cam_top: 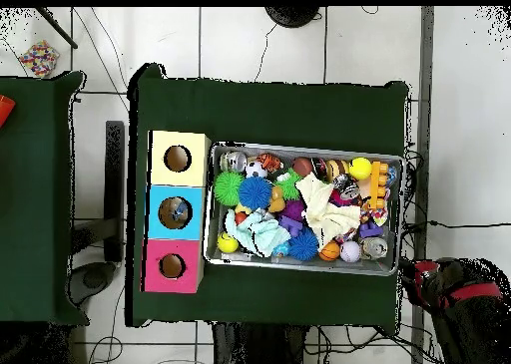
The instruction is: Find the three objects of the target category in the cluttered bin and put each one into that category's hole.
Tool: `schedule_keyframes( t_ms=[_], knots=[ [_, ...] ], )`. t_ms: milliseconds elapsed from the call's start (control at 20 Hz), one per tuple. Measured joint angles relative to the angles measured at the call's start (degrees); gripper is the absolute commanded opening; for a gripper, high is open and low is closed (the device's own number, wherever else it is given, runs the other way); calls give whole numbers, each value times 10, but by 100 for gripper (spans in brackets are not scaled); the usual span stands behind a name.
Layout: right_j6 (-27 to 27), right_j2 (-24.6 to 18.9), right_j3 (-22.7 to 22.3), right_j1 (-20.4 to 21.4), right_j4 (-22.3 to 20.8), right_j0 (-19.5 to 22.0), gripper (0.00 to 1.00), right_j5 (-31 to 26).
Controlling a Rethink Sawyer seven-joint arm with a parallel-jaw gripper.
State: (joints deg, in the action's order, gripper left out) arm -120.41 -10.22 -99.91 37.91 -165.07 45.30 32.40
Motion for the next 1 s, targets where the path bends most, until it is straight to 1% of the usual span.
schedule_keyframes(
  t_ms=[350,1000],
  knots=[
    [0,7,0,2,-24,1,100,28],
    [0,8,0,25,-28,1,100,34]
  ],
)
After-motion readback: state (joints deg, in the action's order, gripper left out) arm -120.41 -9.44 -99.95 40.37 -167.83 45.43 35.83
